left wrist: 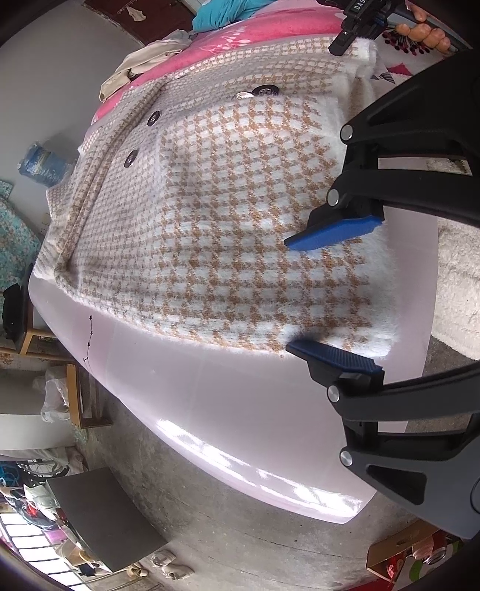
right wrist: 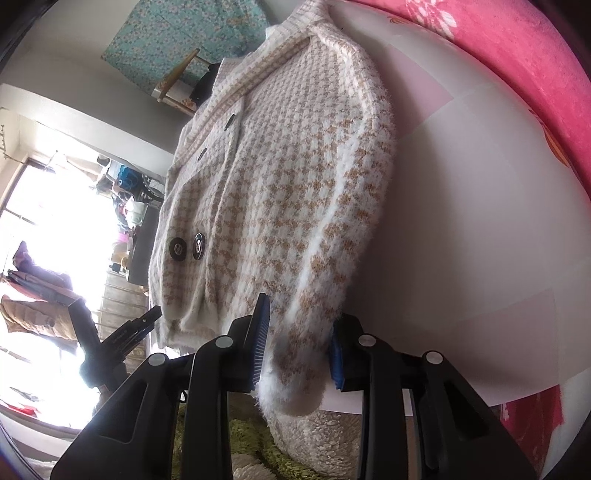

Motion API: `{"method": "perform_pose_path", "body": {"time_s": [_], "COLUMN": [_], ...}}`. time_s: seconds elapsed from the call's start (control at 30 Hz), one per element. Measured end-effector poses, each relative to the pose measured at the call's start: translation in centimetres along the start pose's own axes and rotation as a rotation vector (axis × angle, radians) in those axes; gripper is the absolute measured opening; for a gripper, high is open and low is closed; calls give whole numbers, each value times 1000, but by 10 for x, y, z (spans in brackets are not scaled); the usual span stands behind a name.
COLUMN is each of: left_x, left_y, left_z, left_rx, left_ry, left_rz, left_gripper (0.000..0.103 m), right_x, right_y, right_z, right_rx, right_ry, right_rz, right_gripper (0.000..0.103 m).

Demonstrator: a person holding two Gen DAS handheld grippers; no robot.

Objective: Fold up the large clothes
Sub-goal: 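Position both grippers at the coat hem edge, then grasp the hem with the left gripper while the right gripper grasps it too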

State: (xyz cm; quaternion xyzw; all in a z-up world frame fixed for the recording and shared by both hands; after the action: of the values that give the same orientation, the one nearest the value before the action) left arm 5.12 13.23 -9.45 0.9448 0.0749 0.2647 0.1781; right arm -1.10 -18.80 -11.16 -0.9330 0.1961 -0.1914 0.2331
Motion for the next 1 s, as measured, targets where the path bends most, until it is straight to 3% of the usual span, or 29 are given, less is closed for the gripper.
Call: {"method": "perform_pose_path", "body": {"time_s": [0.07, 0.17, 0.23, 0.3, 0.63, 0.8, 0.9, 1.0], "left_x": [-1, -2, -2, -2, 2, -11, -23, -27], "left_y": [1, 0, 0, 3, 36, 36, 25, 8], "left_z": [-1, -4, -7, -12, -80, -89, -71, -50], "left_rx": [21, 58, 69, 63, -2, -60, -31, -68], "left_ry": [11, 24, 28, 30, 109, 38, -14, -76], "left_rz": [7, 18, 37, 69, 226, 214, 202, 131], "left_gripper": [44, 30, 14, 8, 5, 5, 5, 7], "right_x": [0, -1, 0, 4, 15, 9, 2, 0], "right_y": [-1, -1, -3, -8, -20, 4, 20, 25], "right_z": [0, 0, -3, -12, -80, -92, -73, -57], "right_rx": [3, 7, -46, -64, -34, -68, -96, -135], "right_ry": [-1, 7, 24, 52, 152, 117, 51, 14], "right_rz": [-11, -23, -63, -107, -199, -154, -117, -97], "right_gripper": [29, 29, 21, 10, 7, 7, 7, 8]}}
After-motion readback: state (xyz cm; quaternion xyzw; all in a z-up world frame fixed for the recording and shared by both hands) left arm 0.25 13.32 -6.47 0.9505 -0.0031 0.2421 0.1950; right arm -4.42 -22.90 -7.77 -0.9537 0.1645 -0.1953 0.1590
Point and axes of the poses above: each gripper's, at about its wrist camera, not at the fingertips, and z roughly the way its jaws point, y to its right, x to its top, the point moved 3 cm from there along z, roughly the way its jaws point, and after that the axes turned 12 degrees about -x, right-handed, at the moved point
